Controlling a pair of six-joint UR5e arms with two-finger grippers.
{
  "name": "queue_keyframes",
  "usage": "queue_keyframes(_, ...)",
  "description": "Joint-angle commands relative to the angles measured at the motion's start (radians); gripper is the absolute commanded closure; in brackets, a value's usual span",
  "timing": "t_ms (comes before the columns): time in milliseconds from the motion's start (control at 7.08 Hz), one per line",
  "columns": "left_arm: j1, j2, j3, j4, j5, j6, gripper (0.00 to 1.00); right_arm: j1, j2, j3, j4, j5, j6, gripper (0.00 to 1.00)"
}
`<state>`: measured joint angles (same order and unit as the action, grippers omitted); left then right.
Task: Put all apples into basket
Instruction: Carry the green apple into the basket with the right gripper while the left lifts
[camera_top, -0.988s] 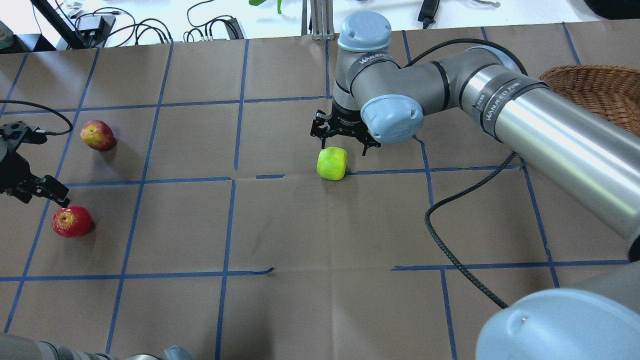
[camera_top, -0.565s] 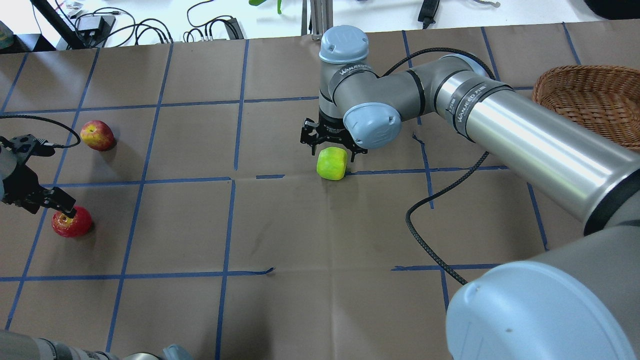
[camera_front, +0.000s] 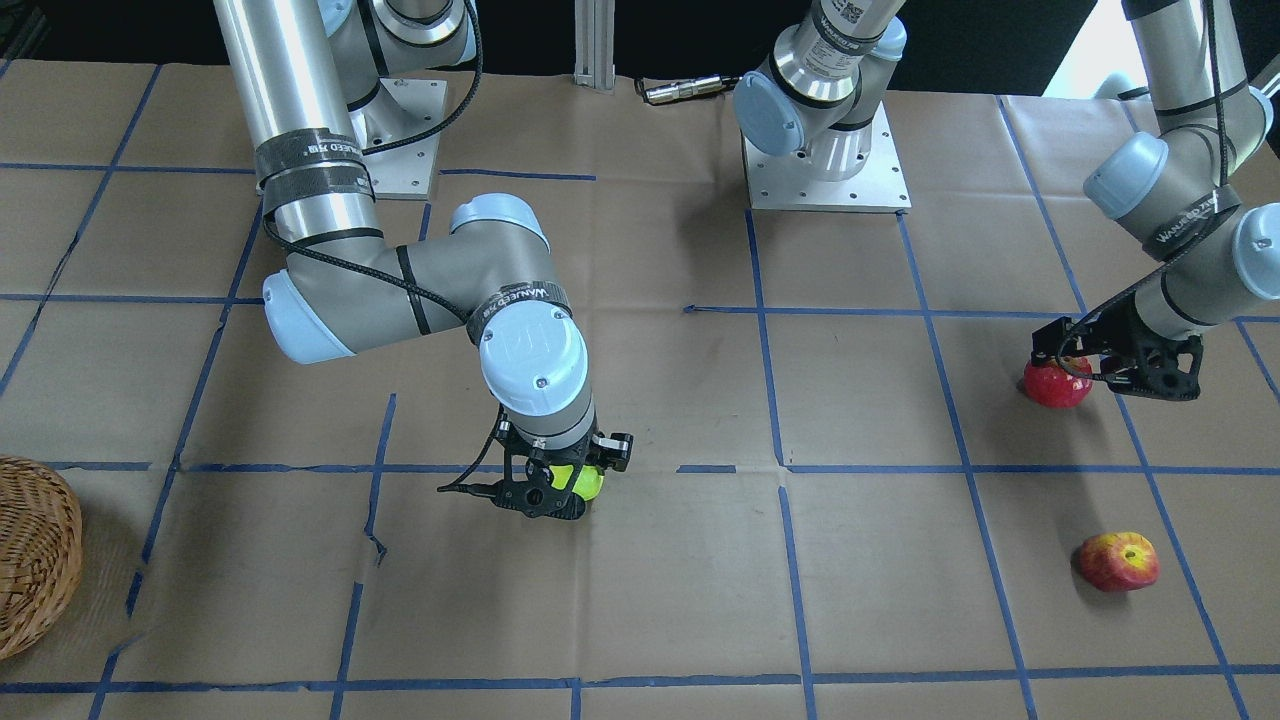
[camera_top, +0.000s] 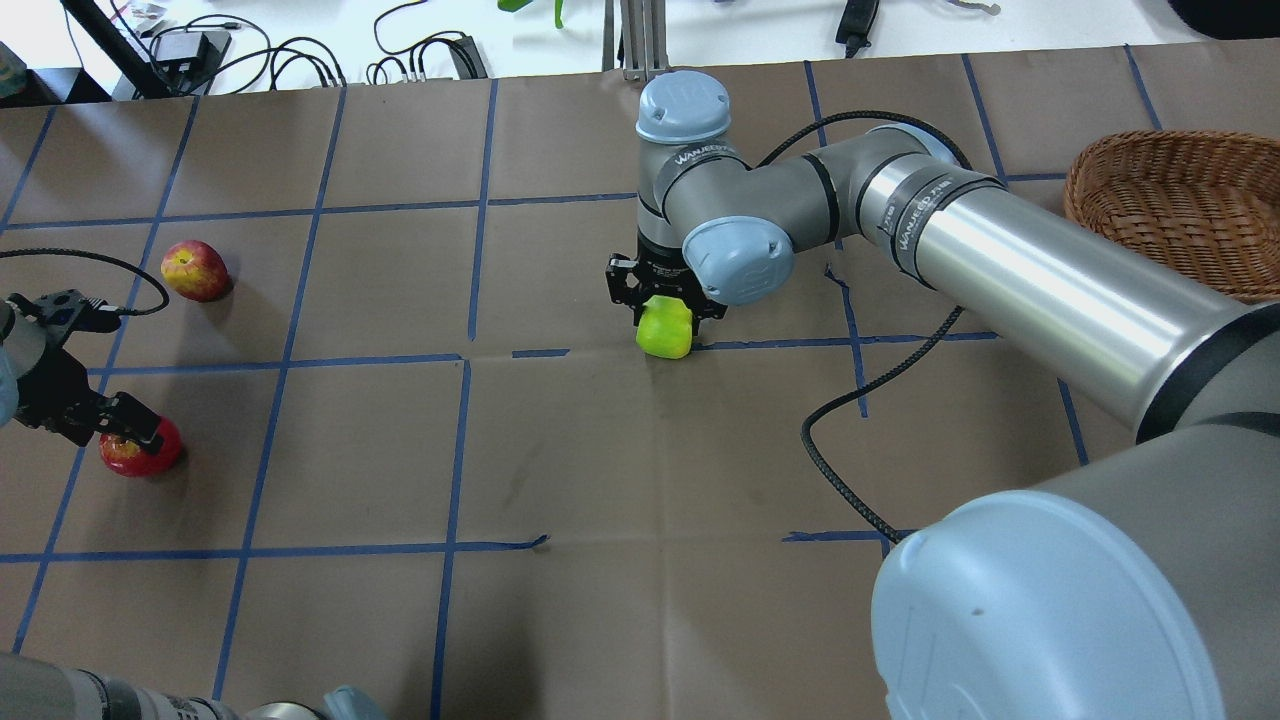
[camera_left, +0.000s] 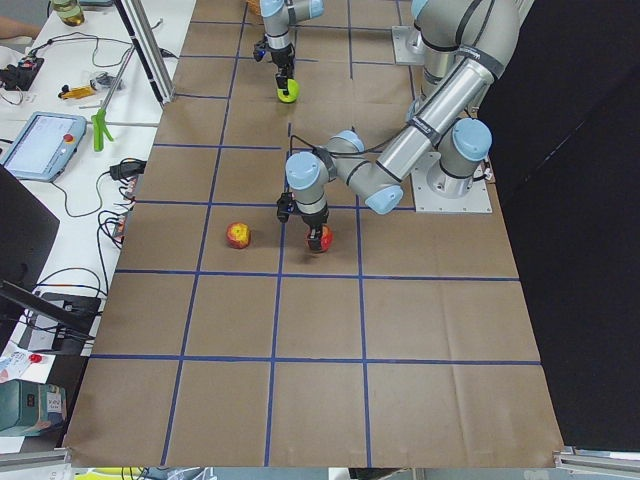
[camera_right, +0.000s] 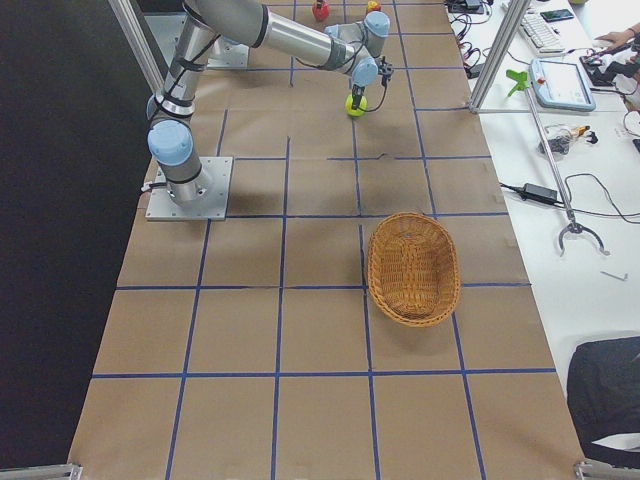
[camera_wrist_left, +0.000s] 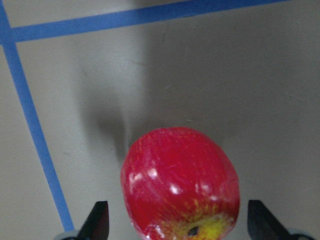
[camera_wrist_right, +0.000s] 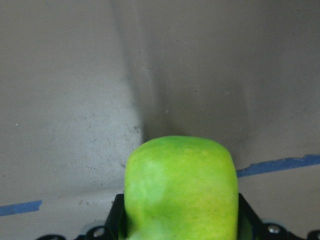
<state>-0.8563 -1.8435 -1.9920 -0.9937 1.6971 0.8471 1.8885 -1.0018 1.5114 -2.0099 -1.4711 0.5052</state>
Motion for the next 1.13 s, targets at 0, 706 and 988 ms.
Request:
queue_keyframes(0,0.000,-0.002,-0.008,0.004,-0.002,0.000,0.04,-0.087,-0.064,-0.049,0.105,-0.070,-0.100,0.87)
queue_keyframes(706,-0.023,-0.010,0.004,0.049,0.001,-0.046,0.67,-0.674,-0.140,-0.103,0.189,-0.213,-0.851,0.86)
queue_keyframes(988,-0.187,0.118,-0.001,-0.012,0.015,-0.194,0.70,-0.834,-0.045,-0.186,0.092,-0.261,-1.131,0.90)
